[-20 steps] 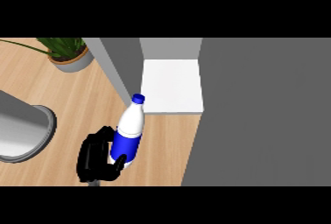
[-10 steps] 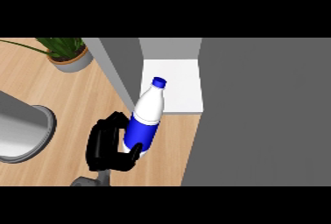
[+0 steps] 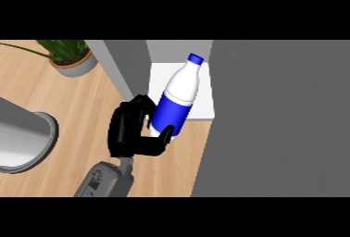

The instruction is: Pick up the bottled water, place it into the cabinet and close the cabinet

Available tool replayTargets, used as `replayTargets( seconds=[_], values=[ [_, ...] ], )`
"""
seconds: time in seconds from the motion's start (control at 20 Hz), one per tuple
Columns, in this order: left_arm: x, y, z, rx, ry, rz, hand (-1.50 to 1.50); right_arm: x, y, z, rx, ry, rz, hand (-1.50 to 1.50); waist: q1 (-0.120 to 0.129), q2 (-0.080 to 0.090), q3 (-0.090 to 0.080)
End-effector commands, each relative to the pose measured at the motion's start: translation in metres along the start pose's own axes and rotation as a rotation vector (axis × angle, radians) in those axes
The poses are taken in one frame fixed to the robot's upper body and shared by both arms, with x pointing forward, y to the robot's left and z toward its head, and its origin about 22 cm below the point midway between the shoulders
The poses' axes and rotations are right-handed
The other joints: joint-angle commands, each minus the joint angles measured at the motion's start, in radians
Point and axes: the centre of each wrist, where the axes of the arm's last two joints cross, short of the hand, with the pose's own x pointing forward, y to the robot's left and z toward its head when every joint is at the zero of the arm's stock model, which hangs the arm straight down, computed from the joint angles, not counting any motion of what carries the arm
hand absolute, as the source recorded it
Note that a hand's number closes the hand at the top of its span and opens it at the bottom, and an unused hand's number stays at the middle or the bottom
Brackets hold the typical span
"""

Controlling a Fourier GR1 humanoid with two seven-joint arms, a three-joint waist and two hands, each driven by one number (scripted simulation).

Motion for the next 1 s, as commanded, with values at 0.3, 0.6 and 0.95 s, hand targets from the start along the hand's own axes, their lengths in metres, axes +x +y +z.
replayTargets(
  seconds=[0.3,0.6,0.95],
  values=[
    [0.007,-0.034,-0.056,0.055,-0.035,-0.108,1.5,0.02,0.004,0.016,-0.006,-0.042,-0.01,-1.5,-0.008,0.001,0.0],
    [0.01,-0.049,-0.084,0.061,-0.029,-0.181,1.5,0.025,-0.012,0.017,-0.002,-0.057,-0.009,-1.5,-0.008,0.002,0.001],
    [0.013,-0.055,-0.125,0.107,0.006,-0.299,1.5,0.02,-0.005,0.018,0.017,-0.04,-0.018,-1.5,-0.014,0.003,0.001]
  ],
)
